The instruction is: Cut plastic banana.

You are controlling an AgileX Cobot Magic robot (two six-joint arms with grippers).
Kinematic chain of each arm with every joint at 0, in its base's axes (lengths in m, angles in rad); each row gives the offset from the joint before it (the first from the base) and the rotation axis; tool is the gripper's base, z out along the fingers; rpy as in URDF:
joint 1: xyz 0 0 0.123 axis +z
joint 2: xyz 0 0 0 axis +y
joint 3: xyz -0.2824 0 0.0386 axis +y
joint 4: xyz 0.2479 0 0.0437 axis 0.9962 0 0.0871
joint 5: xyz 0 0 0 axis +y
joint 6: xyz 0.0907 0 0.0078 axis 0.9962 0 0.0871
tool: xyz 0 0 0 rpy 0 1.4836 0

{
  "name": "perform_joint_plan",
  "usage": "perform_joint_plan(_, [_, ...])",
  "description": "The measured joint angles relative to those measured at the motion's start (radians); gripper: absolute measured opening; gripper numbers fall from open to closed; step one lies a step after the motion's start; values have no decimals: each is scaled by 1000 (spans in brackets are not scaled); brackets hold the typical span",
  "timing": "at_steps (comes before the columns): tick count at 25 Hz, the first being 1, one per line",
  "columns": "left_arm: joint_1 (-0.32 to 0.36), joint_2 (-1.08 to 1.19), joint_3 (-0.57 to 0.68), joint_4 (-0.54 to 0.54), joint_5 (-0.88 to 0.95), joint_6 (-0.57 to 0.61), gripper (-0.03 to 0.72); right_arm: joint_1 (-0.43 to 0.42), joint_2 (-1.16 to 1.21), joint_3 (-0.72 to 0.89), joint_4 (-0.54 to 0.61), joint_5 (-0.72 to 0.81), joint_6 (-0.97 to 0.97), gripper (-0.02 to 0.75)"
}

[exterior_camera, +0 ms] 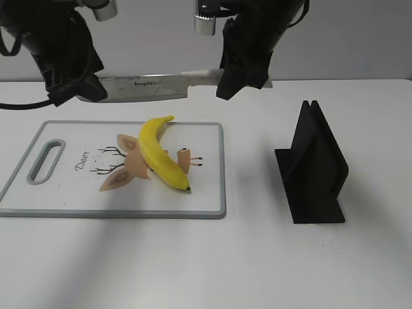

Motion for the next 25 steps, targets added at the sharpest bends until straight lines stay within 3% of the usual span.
perform_joint_plan(5, [0,41,-1,0,-68,4,537,1,30,-9,11,-7,-43,181])
perform_joint_plan(11, [0,86,-3,0,-80,5,429,1,34,-10,23,-39,-70,181])
perform_joint_plan(18, [0,104,-4,-1,-85,6,380,1,35,-10,42,-40,-84,181])
perform_joint_plan(21, [0,104,-5,-1,-86,7,281,1,42,-10,43,-40,-84,181])
perform_joint_plan(25, [0,104,-5,-1,-81,8,38,1,56,-10,45,-48,-85,181])
